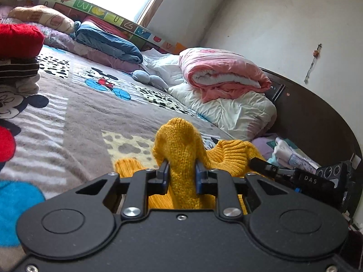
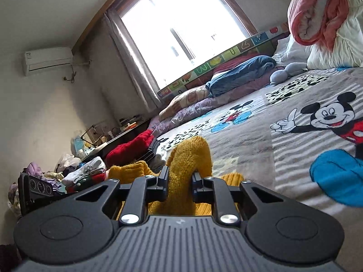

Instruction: Fold clothes

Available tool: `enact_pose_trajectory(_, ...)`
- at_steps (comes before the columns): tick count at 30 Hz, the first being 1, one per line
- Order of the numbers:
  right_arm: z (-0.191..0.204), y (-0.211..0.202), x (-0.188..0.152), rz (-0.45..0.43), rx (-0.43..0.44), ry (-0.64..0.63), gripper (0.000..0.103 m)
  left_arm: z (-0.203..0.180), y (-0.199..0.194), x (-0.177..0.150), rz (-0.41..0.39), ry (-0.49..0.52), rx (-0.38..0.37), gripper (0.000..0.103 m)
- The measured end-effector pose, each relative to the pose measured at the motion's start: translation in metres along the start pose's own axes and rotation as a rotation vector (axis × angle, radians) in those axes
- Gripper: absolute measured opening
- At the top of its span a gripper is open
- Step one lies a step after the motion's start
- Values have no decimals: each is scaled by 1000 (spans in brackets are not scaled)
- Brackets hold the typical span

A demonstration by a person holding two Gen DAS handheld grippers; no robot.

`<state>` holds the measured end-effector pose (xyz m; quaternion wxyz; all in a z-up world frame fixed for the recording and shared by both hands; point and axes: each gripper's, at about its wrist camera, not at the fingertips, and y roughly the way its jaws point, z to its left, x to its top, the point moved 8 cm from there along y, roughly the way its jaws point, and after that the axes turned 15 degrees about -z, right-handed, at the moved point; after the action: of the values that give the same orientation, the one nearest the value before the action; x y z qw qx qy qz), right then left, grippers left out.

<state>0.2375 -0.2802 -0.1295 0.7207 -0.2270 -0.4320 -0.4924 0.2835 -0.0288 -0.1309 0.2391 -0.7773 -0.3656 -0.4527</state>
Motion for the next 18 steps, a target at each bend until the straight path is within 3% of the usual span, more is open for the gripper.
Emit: enact_pose_trajectory(18,-52,54,-16,66,-73,133,20,49,47,-11,75,-167,41,19)
